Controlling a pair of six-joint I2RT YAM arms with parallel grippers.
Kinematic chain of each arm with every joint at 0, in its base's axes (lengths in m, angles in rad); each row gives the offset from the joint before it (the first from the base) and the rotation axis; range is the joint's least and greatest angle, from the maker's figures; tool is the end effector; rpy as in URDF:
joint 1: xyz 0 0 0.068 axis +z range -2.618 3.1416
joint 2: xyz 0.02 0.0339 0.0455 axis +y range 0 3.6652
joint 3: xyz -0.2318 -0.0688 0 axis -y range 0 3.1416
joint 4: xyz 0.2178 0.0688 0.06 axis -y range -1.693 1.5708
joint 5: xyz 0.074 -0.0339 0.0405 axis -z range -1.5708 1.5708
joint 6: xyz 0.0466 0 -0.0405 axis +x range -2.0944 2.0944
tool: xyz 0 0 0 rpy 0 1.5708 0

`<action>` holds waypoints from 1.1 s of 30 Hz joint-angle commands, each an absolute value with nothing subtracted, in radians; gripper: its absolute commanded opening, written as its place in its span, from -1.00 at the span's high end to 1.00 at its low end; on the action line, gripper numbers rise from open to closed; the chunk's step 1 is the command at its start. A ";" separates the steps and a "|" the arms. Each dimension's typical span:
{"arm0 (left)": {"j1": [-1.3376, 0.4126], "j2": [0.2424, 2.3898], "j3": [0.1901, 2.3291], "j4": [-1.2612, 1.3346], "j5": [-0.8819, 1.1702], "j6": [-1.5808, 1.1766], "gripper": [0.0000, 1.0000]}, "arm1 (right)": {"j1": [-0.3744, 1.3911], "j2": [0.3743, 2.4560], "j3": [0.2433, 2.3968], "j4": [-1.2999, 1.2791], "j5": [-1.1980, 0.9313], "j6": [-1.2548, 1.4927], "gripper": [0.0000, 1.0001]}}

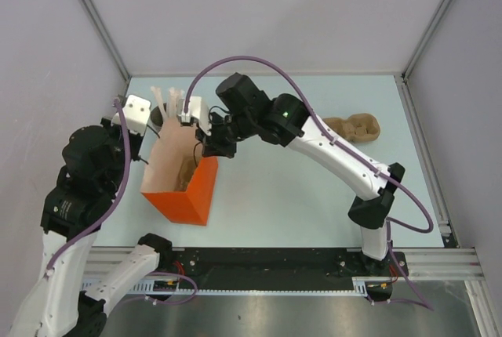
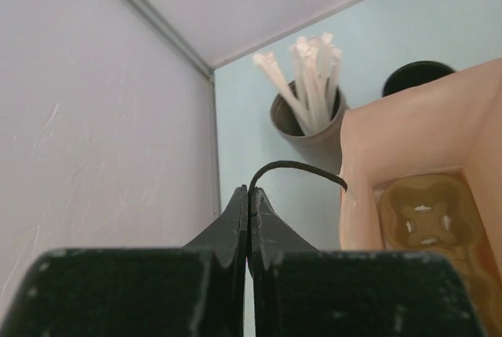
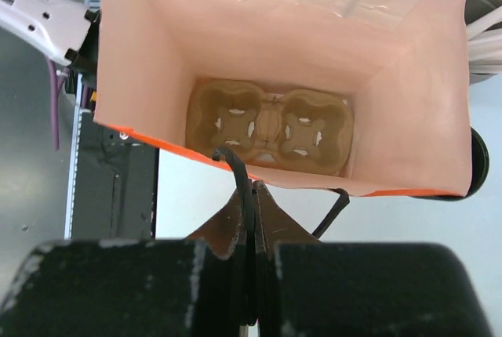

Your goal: Pack the takeout coffee

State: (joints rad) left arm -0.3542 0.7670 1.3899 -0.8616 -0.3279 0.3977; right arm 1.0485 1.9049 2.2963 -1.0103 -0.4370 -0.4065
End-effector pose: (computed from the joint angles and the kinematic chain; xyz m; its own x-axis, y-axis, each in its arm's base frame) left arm 0.1082 -0.0240 0.4222 -0.1910 0.4615 -0.8663 0.1180 0.8870 0.4465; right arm 0.1670 0.3297 0.4036 0.1126 -0.5224 -0.8452 -0.9936 -0.0581 -0.0965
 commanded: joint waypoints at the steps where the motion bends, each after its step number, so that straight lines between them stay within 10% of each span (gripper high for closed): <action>1: -0.327 0.750 1.352 -0.790 -0.472 0.439 0.97 | 1.071 1.948 2.364 -0.922 -0.442 -0.370 1.00; 33: -0.195 0.680 1.172 -0.512 -0.790 0.664 0.65 | 1.143 2.230 2.557 -0.759 -0.336 -0.276 0.83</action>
